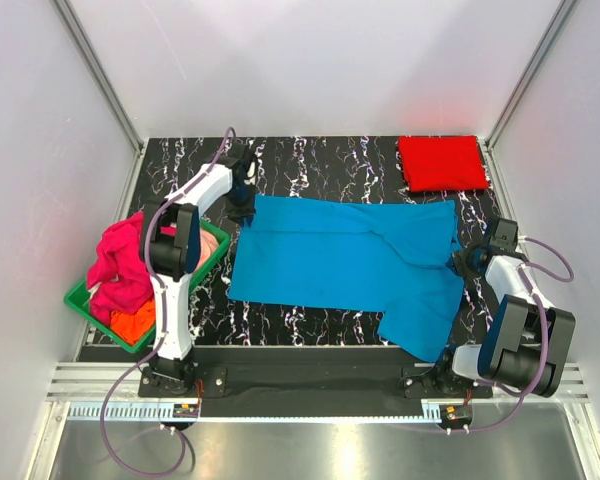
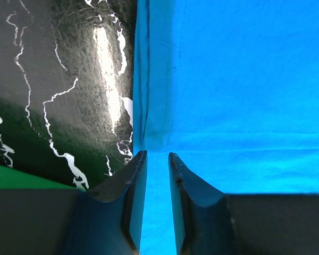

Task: Fold and stack the t-shirts
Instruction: Fold the tshirt

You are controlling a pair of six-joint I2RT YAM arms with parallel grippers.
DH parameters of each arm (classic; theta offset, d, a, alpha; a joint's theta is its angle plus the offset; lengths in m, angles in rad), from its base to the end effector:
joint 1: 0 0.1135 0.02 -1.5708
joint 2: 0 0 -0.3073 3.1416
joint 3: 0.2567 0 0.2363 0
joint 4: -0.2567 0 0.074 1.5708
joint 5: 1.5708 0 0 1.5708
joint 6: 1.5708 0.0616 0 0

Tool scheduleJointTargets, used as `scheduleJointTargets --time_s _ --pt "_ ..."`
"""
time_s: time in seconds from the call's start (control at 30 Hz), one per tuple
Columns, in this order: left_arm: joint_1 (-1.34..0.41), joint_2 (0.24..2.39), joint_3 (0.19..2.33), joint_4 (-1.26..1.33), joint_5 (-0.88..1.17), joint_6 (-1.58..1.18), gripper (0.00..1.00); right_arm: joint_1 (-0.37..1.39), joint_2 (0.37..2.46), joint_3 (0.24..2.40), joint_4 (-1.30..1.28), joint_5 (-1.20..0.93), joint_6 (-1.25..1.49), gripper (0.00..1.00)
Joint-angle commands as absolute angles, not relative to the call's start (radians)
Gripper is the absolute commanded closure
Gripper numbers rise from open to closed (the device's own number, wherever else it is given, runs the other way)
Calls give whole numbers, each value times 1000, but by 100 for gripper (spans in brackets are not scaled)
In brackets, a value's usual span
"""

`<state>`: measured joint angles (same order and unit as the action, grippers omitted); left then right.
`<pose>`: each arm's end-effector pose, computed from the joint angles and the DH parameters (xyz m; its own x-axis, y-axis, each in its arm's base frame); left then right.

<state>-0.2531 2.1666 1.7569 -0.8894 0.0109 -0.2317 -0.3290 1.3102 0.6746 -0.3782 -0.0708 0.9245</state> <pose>0.4475 -0.1164 0.2012 -0.9659 0.0127 -0.2588 0.0323 0.9969 -0.0719 0.2209 -0.0708 0.2080 -0.2547 0.9284 -0.2704 0.8141 0.3568 0.4582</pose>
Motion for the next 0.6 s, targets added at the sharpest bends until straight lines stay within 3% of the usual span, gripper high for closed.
scheduleJointTargets --time_s 0.0,0.57 --pt "-252 2178 1773 -881 5 -224 71 -324 1275 707 -353 -67 927 100" --pt "-249 2204 1782 -880 -12 -215 66 -324 1278 703 -351 -64 927 100"
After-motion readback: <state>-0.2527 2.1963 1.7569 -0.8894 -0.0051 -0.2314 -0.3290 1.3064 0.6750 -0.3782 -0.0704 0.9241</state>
